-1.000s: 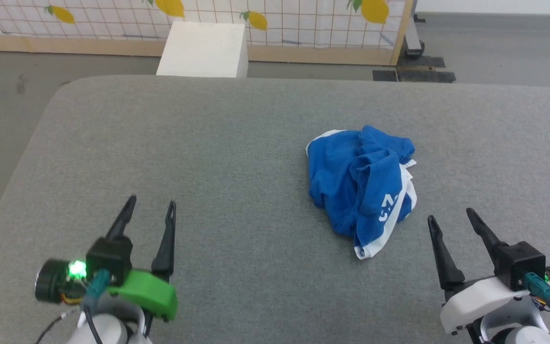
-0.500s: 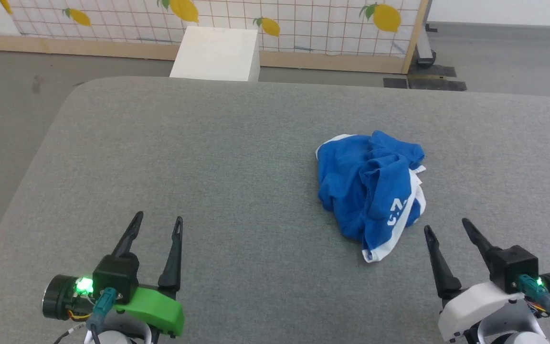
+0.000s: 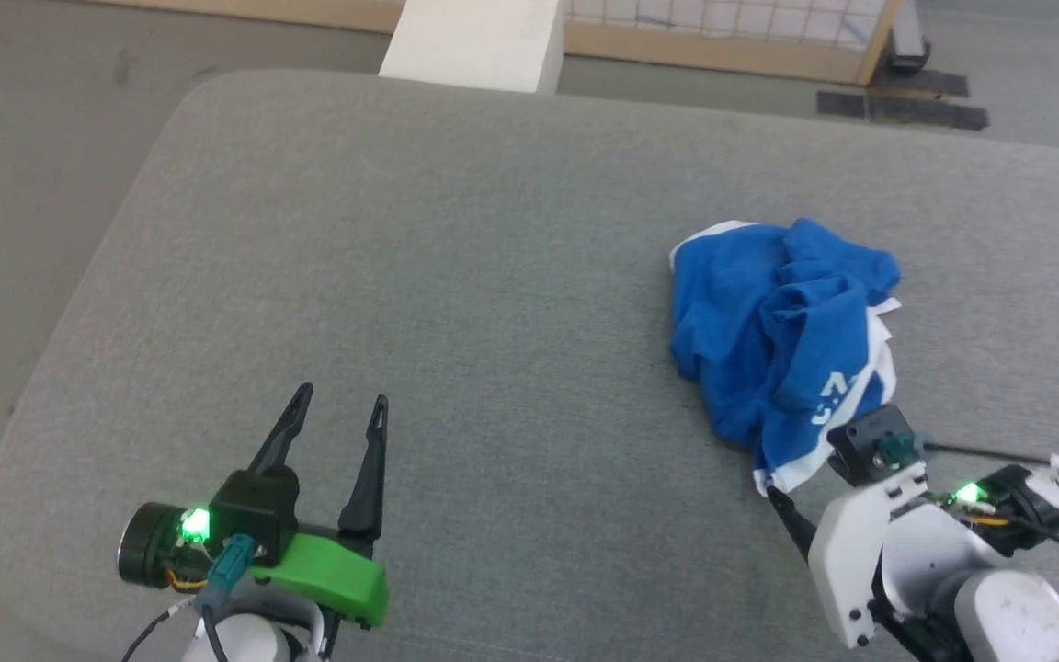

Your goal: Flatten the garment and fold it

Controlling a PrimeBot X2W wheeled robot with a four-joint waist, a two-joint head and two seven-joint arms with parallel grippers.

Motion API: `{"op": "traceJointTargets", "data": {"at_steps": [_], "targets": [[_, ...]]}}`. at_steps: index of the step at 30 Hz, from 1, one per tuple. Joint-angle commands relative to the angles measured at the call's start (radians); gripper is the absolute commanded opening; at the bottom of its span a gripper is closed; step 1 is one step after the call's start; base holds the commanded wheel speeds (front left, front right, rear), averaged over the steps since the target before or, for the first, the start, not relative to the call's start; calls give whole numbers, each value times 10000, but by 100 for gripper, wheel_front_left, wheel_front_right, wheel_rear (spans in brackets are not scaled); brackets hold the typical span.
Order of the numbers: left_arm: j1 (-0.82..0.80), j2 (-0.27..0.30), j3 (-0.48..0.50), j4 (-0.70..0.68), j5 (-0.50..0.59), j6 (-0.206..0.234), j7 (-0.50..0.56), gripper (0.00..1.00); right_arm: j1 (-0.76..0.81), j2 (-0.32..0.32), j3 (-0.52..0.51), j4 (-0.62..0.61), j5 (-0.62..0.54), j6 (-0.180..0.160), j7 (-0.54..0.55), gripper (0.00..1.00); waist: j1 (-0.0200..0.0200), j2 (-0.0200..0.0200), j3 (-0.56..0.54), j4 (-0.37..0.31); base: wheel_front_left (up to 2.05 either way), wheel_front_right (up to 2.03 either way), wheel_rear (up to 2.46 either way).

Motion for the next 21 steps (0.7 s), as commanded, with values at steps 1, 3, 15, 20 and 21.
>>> {"op": "traceJointTargets", "data": {"at_steps": [1, 3, 15, 20, 21], "targets": [[-254, -106, -1, 60, 151, -47, -74, 100, -311, -47, 97, 81, 176, -15, 383, 100, 0, 0, 574, 566, 0, 0, 0], [-366, -211, -7, 143, 195, -85, -75, 100, -635, -203, 321, 259, 245, -15, 879, 100, 0, 0, 762, 765, 0, 0, 0], [-916, -940, 196, 438, 595, -369, -77, 100, -1606, -293, 385, 1984, -25, -15, 1520, 100, 0, 0, 1641, 1738, 0, 0, 0], [-850, -1122, 314, 622, 757, -508, -77, 100, -1518, -315, 401, 2349, -81, -15, 1381, 0, 0, 0, 1559, 1767, 0, 0, 0], [-802, -1143, 351, 684, 778, -530, -77, 100, -1507, -287, 379, 2355, -54, -15, 1305, 0, 0, 0, 1468, 1731, 0, 0, 0]]}}
